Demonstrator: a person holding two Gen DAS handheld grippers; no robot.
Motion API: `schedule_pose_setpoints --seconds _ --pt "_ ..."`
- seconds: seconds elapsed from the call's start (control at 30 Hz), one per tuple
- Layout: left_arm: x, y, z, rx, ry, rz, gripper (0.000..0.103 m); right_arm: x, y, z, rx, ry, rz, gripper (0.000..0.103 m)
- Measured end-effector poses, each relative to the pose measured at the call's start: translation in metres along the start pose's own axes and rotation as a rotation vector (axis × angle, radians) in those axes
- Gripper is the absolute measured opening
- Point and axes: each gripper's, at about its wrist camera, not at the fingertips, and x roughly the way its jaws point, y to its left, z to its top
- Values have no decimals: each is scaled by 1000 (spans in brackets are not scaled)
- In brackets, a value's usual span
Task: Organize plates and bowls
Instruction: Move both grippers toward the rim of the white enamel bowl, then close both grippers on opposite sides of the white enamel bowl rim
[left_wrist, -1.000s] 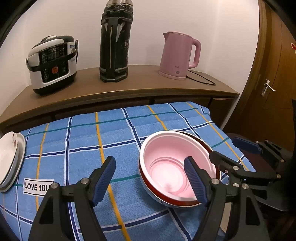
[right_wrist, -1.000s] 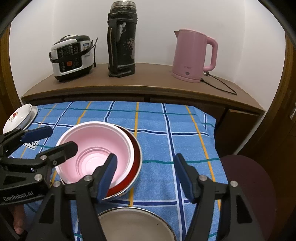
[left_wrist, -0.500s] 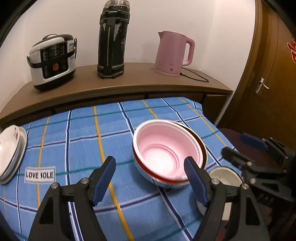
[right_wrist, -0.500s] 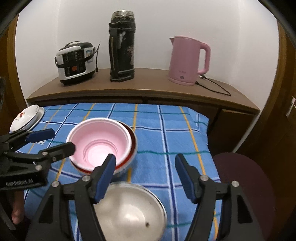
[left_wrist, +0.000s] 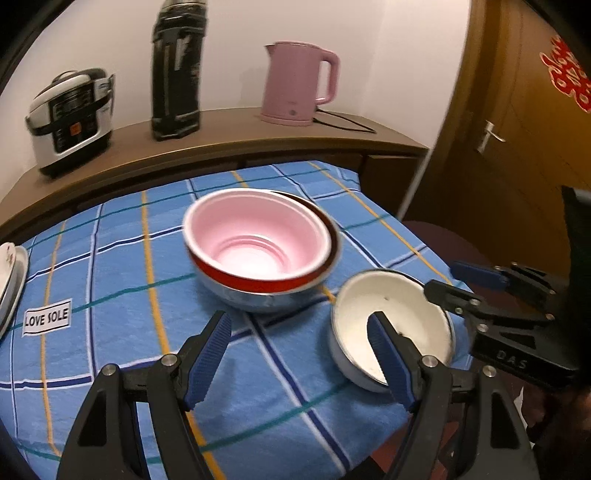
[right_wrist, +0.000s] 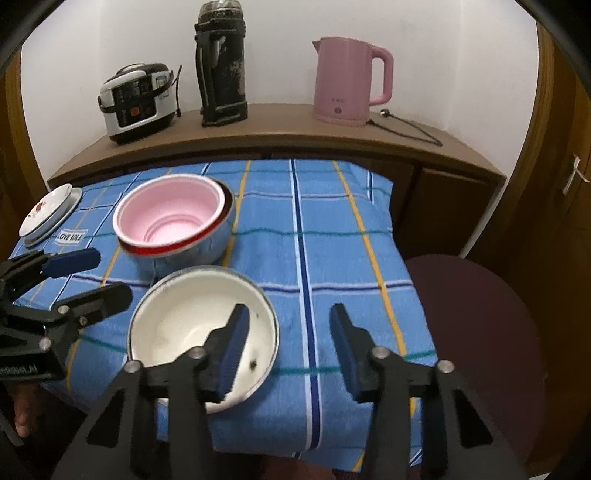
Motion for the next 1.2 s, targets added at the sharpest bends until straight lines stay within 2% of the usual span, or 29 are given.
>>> schedule_pose_setpoints --seconds 0.07,0.13,0.27,0.37,0.4,0.43,0.83,1.2 --pt "1 -7 -3 18 5 -18 74 1 -2 -5 5 10 5 38" --pt "4 -11 -4 27 20 -28 60 3 -3 -9 12 16 12 36" --pt "13 -15 -7 29 56 -47 46 8 -1 -13 13 27 27 29" --pt "16 -18 -11 30 73 -72 35 11 2 -16 14 32 52 20" --pt "19 -19 -12 27 83 -89 26 11 4 -16 14 29 59 17" --pt "20 -20 -13 26 93 -101 24 11 5 -17 14 27 65 13" --pt "12 -25 -13 29 73 -93 23 -6 7 -13 30 -25 65 14" --pt "-15 -23 -4 22 -17 -76 23 -34 15 -2 8 -101 79 14"
